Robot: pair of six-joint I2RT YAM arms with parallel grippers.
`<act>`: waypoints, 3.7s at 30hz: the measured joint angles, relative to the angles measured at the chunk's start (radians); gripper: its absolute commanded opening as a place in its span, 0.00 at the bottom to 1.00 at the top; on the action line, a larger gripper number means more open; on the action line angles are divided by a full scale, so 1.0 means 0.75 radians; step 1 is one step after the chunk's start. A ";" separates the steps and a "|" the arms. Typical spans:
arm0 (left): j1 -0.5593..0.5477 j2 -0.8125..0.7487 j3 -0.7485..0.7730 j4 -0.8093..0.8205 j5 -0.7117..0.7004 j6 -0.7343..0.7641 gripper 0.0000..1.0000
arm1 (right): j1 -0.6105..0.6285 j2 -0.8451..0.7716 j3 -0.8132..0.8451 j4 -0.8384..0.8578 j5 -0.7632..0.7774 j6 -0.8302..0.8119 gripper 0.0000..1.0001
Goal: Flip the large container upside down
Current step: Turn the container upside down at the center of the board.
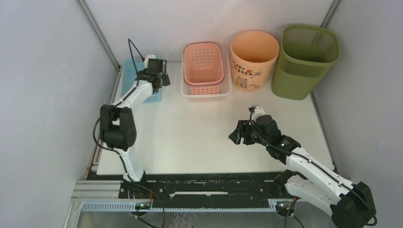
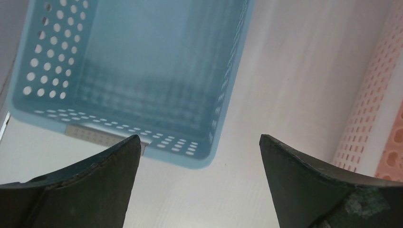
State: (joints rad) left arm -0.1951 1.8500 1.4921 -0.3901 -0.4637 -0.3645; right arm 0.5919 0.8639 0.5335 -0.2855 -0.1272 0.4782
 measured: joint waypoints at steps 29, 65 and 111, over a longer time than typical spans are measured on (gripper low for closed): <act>0.038 0.341 0.274 -0.163 0.160 0.030 0.65 | 0.008 -0.055 -0.038 -0.006 0.015 0.010 0.74; -0.219 -0.630 -0.276 -0.212 0.138 -0.109 0.00 | 0.016 -0.146 -0.041 -0.074 0.023 0.022 0.73; -1.017 -0.725 -1.420 2.171 0.733 -1.704 0.00 | -0.615 -0.197 0.634 -0.634 -0.036 -0.102 0.71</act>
State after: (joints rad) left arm -0.9577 1.3064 0.4274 1.2381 0.0864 -1.6424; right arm 0.1303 0.7158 1.0092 -0.7612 -0.1539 0.4019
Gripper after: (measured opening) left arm 0.042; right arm 0.708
